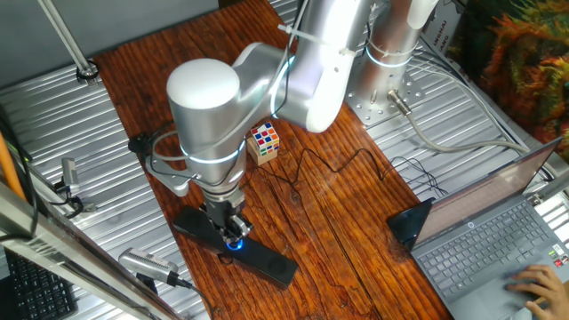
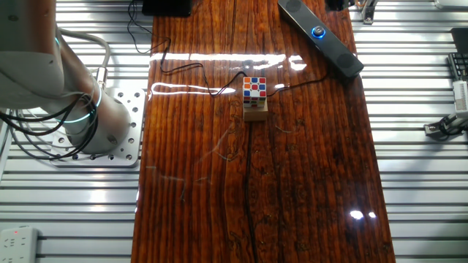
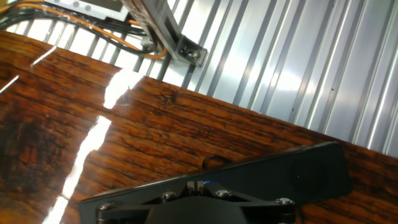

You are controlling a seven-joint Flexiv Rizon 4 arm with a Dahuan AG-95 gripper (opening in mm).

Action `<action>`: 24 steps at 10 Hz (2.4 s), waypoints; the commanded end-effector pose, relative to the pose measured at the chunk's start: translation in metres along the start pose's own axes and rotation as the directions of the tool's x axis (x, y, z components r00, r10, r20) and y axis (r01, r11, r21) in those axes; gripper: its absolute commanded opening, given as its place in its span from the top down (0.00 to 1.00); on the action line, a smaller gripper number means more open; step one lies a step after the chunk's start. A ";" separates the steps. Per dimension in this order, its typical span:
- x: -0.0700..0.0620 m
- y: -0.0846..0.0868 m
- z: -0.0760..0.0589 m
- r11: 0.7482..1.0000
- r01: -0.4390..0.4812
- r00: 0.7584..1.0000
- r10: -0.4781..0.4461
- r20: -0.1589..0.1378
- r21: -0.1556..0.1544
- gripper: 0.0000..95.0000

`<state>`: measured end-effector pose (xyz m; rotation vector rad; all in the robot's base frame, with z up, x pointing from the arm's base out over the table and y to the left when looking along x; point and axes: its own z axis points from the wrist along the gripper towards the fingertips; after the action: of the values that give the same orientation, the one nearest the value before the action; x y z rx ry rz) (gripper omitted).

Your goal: Turn the knob to increase the volume of the speaker

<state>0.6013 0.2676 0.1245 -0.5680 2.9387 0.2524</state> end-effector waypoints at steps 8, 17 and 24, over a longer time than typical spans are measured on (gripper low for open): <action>0.025 -0.008 0.007 1.000 0.006 1.000 -0.006 -0.002 0.009 1.00; 0.026 -0.006 0.013 1.000 -0.005 1.000 0.005 0.005 0.022 1.00; 0.023 -0.008 0.020 0.999 -0.012 1.000 0.013 -0.011 0.042 1.00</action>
<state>0.5853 0.2555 0.1003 -0.5471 2.9522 0.1843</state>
